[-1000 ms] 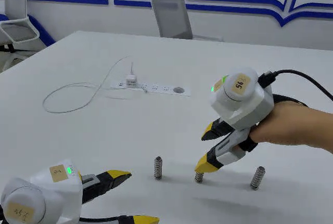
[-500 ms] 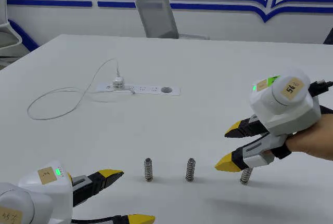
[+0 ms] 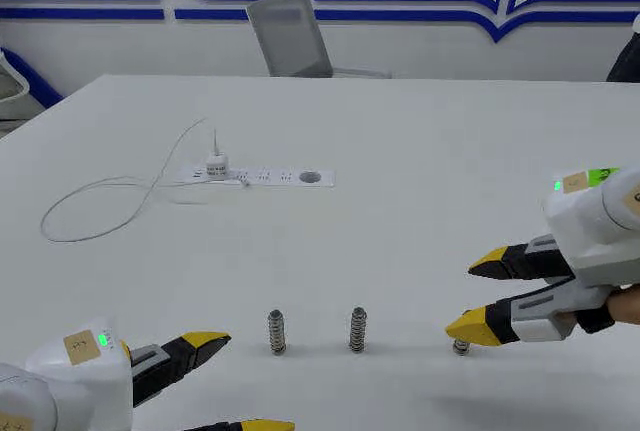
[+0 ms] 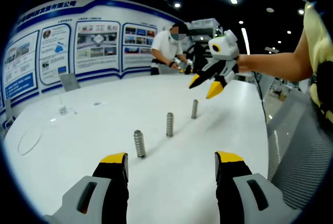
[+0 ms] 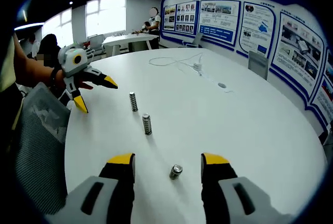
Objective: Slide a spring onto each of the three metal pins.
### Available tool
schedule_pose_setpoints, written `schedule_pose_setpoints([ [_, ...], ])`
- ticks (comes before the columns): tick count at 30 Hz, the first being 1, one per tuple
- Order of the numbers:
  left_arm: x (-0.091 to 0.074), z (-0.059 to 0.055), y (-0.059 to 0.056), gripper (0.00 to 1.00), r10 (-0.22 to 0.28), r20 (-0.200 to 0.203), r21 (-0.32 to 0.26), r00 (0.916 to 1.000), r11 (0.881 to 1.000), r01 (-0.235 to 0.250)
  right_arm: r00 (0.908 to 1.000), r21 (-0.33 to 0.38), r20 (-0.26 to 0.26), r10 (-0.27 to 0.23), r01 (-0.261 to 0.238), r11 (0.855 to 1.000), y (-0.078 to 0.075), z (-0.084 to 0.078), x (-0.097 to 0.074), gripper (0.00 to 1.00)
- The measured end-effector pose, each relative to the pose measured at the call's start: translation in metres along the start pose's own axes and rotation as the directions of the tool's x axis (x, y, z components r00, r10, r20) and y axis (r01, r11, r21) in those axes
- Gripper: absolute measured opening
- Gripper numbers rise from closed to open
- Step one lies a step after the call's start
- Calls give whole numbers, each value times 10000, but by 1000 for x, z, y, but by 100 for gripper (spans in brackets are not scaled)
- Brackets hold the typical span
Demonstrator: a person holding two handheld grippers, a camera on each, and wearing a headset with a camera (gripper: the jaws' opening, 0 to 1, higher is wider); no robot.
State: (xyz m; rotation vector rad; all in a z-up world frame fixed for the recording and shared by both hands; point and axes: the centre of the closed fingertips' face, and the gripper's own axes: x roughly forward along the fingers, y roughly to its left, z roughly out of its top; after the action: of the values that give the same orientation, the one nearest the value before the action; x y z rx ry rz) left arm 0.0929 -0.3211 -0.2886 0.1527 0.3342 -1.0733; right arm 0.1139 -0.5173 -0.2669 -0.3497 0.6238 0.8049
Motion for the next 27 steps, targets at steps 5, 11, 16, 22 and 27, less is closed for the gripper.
schedule_pose_setpoints([
  [5,0,2,-2,69,-5,51,-1,10000,10000,5,9999,131,104,-100,98,9999,4,-10,-5,54],
  [11,0,3,-2,70,32,113,-18,9999,10000,-32,9985,379,447,-328,311,9988,4,-16,-8,55],
  [16,-2,2,-1,70,95,131,-48,9999,9999,-94,9957,513,783,-502,463,9976,4,-19,-12,56],
  [22,-3,2,0,70,170,180,-102,9997,9998,-168,9913,769,1137,-662,577,9954,8,-25,-18,57],
  [27,-3,3,-1,71,202,250,-127,9995,9997,-199,9861,785,1471,-773,663,9947,15,-29,-21,58],
])
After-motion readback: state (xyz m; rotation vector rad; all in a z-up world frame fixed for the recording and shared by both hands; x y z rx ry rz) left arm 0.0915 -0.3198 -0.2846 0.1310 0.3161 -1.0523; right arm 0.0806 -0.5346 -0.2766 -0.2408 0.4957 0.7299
